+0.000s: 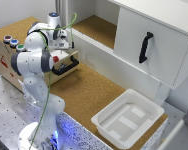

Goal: Place the pink block inside the left cabinet

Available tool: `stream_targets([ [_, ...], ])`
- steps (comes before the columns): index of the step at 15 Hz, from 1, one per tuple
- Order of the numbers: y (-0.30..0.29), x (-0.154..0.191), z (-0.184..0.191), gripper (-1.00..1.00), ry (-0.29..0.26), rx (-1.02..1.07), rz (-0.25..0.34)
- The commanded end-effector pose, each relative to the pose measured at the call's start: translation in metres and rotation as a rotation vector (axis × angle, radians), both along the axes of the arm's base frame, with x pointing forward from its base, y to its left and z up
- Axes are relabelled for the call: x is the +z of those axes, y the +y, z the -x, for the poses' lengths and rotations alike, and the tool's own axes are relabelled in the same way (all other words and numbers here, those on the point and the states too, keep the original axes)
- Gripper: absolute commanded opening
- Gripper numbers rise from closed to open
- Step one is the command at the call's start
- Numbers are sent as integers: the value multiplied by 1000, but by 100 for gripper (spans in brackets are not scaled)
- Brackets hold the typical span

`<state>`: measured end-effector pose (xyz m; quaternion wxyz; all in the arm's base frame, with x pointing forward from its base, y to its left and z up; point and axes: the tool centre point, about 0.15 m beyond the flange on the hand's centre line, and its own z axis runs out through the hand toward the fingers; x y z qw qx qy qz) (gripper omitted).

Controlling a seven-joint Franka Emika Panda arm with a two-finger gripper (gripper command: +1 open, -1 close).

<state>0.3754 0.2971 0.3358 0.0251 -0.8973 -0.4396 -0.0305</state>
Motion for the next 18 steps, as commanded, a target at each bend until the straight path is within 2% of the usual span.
stream_targets([
  [1,-7,-23,-9,100,48,96,-2],
  [2,-4,-21,-6,-100,31,109,0],
  [5,-1,-12,9,-100,-5,137,4],
  [8,5,-12,23,-100,-36,122,83],
  [10,1,-14,31,-100,-24,84,101],
  [14,-8,-14,33,-100,-6,18,94],
  [16,-7,-8,34,-100,-37,-30,109],
  [18,-7,9,30,-100,-84,-100,90],
])
